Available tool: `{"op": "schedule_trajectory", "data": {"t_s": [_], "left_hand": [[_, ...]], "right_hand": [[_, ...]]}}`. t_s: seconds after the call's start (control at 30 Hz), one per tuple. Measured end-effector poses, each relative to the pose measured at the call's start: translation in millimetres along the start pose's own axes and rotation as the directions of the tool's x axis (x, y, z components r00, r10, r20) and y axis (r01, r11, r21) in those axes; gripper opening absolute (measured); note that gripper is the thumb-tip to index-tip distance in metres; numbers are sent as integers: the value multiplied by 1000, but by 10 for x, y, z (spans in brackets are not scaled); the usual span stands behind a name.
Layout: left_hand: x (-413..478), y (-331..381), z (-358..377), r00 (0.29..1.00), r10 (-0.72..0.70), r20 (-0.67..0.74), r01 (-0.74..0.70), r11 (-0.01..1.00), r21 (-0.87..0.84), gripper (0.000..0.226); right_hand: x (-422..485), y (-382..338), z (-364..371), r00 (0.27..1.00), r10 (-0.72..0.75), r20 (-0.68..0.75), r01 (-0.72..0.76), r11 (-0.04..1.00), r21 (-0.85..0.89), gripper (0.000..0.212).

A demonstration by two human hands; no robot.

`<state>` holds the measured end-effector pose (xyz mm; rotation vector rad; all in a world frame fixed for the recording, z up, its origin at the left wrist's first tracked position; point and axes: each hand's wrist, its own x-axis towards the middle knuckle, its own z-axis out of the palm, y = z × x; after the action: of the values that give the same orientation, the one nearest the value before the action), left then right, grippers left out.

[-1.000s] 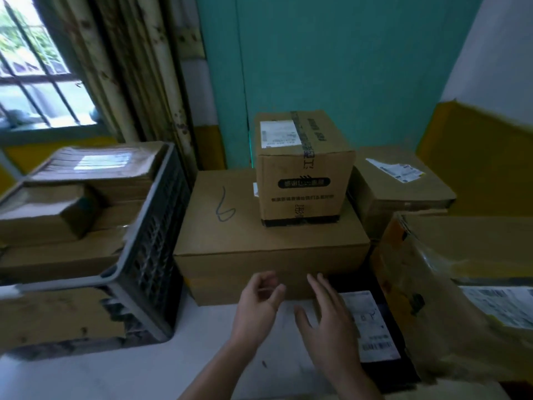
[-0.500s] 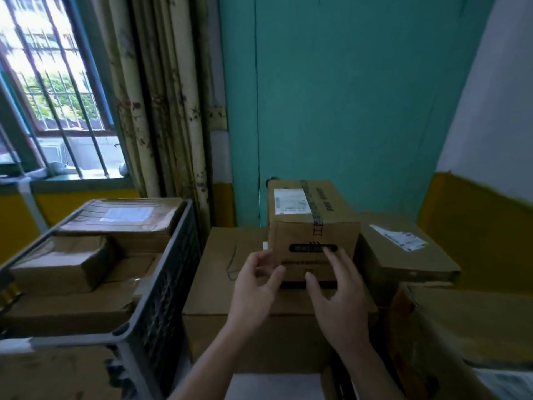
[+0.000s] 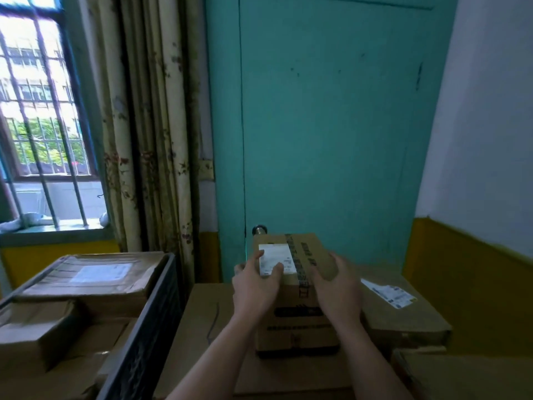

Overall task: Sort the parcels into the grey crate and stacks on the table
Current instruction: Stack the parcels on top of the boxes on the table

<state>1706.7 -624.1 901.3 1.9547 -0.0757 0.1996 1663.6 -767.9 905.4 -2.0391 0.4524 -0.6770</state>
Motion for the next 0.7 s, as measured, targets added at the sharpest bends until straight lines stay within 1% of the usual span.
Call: {"op": "schedule_trajectory", "data": {"t_s": [0.07,0.13,0.17,0.23,0.27,0.4,0.57,0.6,0.67,0.7], "left_hand": [[60,-6,77,998,-46,37,44,998,47,62],[79,-32,136,995,-86,58,84,996,33,59],[57,-67,147,991,-111,68,111,994,-4,56],[81,-109,182,992,-106,68,110,992,-55,52],[97,-128,180,992,-102,67,106,993,-59,52],[124,-112,158,993,-88,77,92,995,-41,51],[50,-23,123,993,-83,89,87,995,-51,51],[39,-14,119,992,-89,90,95,994,-62,51],[4,-10,119,989,-109,97,119,987,-104,51],[-13,-9,123,988,-114,101,126,984,-129,53]], "right_hand": [[53,14,7,994,102,48,-109,980,168,62],[92,29,20,976,203,84,-219,933,285,72],[86,58,37,966,242,95,-260,914,311,73],[136,115,60,954,280,107,-300,886,355,64],[154,127,65,954,278,113,-301,880,368,62],[193,198,80,962,246,119,-273,886,375,66],[206,230,134,954,275,119,-299,871,390,62],[214,242,151,952,282,120,-306,870,387,70],[215,257,171,947,296,121,-319,857,405,92],[213,265,169,947,301,114,-320,850,418,98]]}}
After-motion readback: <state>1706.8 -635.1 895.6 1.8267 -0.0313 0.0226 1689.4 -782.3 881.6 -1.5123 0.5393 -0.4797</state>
